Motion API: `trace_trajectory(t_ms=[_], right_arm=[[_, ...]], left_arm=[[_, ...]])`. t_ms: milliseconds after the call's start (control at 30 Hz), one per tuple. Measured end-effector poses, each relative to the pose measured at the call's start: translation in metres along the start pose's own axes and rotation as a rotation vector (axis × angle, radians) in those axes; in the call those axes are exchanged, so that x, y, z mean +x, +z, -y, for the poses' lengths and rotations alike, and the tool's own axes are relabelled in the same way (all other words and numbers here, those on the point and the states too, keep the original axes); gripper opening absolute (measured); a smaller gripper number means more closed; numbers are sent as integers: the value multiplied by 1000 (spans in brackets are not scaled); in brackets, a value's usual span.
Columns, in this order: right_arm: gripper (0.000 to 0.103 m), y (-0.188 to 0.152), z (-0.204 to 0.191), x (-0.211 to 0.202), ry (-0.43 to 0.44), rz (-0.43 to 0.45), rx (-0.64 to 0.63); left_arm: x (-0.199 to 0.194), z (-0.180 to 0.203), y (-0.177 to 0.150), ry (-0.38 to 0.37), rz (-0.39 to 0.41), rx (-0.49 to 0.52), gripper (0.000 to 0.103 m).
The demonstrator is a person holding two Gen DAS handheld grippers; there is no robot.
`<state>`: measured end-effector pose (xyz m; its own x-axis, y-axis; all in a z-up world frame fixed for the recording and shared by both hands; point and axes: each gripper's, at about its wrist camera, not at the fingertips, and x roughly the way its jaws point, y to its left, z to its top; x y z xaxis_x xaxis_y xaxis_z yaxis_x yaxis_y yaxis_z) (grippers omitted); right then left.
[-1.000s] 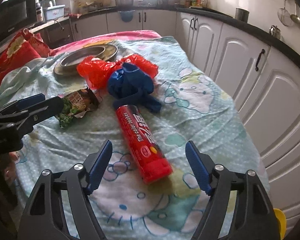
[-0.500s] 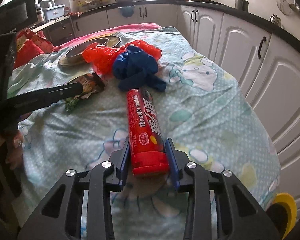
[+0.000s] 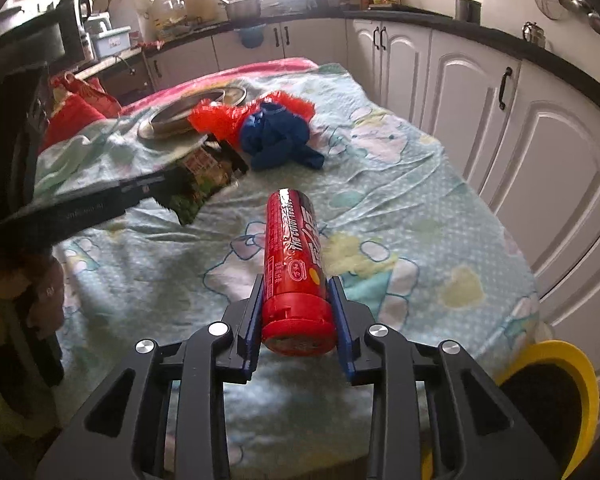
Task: Collect trash
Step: 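Lift and carry the green wrapper and red tube with both tools over the bin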
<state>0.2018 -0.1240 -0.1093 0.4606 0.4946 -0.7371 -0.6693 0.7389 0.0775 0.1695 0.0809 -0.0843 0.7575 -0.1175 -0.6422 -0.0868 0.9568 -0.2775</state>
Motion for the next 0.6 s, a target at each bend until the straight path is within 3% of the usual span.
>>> trace_trajectory(t_ms=[600], right_arm=[[29,-28,70,-90,-120,118,168]], left_arm=[[-22,77,-1,-134,20,114,4]])
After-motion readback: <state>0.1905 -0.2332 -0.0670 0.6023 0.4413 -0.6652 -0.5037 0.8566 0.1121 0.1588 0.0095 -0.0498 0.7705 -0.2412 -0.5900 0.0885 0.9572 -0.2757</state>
